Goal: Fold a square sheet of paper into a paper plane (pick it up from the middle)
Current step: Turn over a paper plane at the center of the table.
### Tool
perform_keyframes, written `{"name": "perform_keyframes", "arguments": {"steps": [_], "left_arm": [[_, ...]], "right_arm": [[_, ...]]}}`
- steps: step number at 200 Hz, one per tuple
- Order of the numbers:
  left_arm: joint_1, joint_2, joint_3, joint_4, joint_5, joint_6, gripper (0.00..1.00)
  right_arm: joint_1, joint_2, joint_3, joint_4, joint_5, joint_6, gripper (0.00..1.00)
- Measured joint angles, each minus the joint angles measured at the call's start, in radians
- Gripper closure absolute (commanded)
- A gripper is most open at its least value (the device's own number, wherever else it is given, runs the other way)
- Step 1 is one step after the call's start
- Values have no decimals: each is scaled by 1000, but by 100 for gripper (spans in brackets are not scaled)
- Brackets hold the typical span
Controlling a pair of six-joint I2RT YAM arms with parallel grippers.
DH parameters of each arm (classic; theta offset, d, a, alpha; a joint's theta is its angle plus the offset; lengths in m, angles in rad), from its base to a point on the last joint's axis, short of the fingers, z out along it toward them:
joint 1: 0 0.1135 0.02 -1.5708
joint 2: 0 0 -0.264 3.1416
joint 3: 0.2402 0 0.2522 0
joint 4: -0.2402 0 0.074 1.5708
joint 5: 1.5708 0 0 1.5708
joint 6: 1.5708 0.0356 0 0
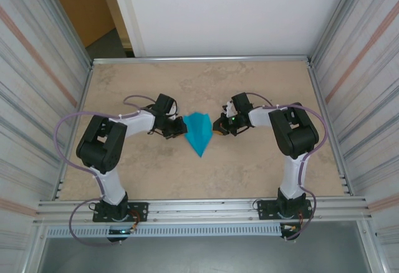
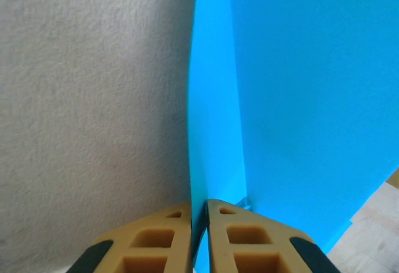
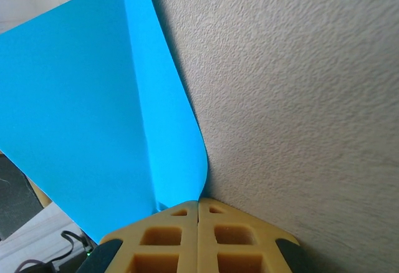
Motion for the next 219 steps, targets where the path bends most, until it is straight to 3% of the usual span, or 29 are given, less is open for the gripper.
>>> {"name": "perform_keyframes", "arguments": {"steps": [49, 96, 142, 165, 219], "left_arm": [[-3, -64, 20, -58, -19, 0, 60], [-67, -243, -51, 30, -8, -96, 59], [-132, -172, -76, 72, -2, -148, 57], [-132, -136, -75, 75, 2, -156, 62], [-147, -121, -71, 61, -10, -144, 50]], "right_arm": [[0, 0, 5, -9, 0, 0, 94], [4, 0, 5, -9, 0, 0, 94], [14, 0, 5, -9, 0, 1, 94], [14, 0, 5, -9, 0, 1, 94], [14, -1, 5, -9, 0, 1, 94]]}}
